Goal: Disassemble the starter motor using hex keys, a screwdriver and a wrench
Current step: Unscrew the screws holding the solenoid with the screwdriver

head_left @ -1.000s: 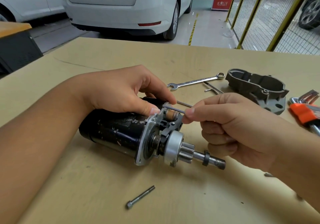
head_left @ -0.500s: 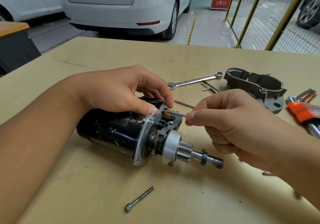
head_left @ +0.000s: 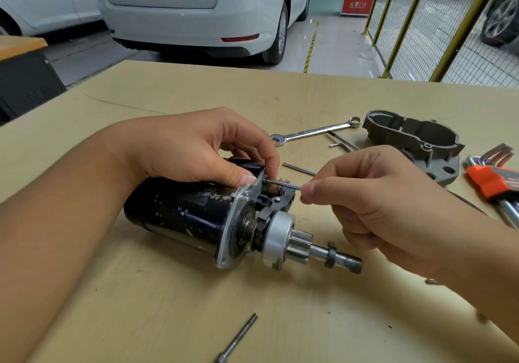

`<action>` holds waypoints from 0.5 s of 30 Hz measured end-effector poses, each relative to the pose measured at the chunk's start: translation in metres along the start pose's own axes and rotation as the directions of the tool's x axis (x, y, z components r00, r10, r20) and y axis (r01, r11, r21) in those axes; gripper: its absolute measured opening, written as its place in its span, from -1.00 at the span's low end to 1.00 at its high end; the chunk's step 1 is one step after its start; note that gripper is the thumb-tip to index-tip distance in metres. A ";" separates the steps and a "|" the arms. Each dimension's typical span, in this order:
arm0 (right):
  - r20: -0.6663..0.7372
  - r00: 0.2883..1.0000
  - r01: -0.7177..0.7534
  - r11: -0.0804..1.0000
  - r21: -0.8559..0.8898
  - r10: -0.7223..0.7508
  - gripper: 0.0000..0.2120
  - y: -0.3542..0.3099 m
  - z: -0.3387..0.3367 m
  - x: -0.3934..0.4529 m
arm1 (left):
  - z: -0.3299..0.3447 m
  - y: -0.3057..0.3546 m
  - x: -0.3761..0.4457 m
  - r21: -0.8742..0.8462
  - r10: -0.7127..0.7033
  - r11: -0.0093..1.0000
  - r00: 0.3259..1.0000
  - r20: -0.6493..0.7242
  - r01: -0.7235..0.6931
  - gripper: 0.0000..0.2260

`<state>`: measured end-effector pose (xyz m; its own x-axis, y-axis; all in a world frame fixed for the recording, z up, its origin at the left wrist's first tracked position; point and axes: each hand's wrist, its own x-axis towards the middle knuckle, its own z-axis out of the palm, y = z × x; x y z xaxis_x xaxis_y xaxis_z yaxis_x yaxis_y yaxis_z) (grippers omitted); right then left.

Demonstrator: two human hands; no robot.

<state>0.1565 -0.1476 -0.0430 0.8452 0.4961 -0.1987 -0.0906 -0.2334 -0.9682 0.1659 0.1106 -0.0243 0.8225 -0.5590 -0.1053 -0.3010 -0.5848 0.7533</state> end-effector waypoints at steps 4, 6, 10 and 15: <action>0.015 1.000 0.012 1.000 -0.004 -0.012 -0.76 0.000 0.000 -0.001 | 0.001 0.001 0.000 -0.005 -0.001 1.000 1.000 0.001 0.001 -0.80; 0.019 1.000 0.011 1.000 -0.010 -0.011 -0.76 0.000 0.000 -0.001 | 0.000 0.002 0.000 -0.004 -0.002 1.000 1.000 0.001 0.002 -0.80; 0.040 0.999 -0.013 1.000 -0.002 0.013 -0.74 0.000 -0.004 0.001 | 0.001 0.003 0.000 -0.005 -0.001 1.000 1.000 -0.001 0.001 -0.80; 0.084 0.996 0.019 0.999 -0.026 -0.016 -0.79 0.002 -0.008 0.004 | 0.001 0.005 0.000 0.006 0.006 1.000 1.000 -0.003 -0.006 -0.80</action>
<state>0.1639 -0.1523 -0.0448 0.7992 0.5686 -0.1949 -0.0609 -0.2460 -0.9673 0.1635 0.1072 -0.0208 0.8218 -0.5612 -0.0988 -0.3093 -0.5849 0.7498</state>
